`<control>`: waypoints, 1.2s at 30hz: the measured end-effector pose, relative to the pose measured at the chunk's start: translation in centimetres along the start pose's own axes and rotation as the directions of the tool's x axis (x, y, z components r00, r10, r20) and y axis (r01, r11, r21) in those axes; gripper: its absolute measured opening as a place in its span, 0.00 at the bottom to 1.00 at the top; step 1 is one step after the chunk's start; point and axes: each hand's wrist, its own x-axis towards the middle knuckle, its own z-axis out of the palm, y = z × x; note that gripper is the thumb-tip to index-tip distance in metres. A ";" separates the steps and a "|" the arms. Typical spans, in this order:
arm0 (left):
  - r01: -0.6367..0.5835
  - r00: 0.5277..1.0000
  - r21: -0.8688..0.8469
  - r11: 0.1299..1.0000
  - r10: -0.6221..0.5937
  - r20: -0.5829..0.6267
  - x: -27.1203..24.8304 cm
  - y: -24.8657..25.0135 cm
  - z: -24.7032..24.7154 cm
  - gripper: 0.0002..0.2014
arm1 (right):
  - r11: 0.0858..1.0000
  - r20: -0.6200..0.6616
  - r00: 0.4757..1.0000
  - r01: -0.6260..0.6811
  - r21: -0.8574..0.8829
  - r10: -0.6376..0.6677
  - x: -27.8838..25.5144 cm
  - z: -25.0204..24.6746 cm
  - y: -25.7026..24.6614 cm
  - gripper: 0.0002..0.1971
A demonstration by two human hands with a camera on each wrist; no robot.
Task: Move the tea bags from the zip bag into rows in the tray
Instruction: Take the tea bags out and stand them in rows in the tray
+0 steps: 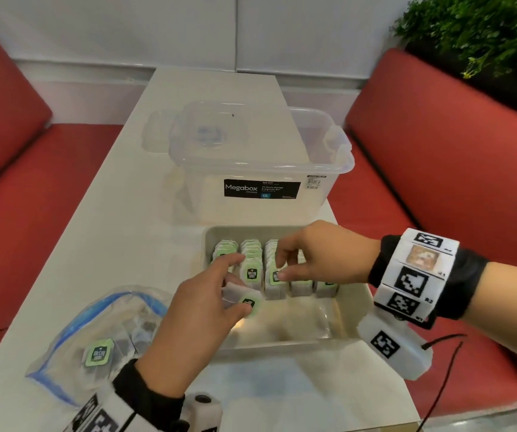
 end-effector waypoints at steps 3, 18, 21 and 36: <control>0.032 0.999 0.112 0.993 -0.036 0.033 0.4 1.3 -0.4 0.43 | 0.979 -0.082 0.990 0.129 0.158 -0.117 -0.8 0.7 -3.0 0.11; 0.134 0.984 -0.552 0.823 -0.175 -0.021 -0.9 1.3 0.1 0.04 | 0.922 -0.241 0.970 0.075 0.380 0.020 -1.2 1.5 -4.3 0.07; 0.126 0.990 -0.442 0.888 -0.141 -0.002 -0.7 1.3 0.2 0.04 | 0.904 -0.269 0.963 0.094 0.417 0.024 -0.9 0.6 -4.7 0.04; -0.058 0.970 -0.316 0.947 -0.021 -0.242 -0.4 1.4 -0.1 0.03 | 0.930 -0.278 0.960 0.076 0.359 0.029 -1.2 -0.5 -5.2 0.03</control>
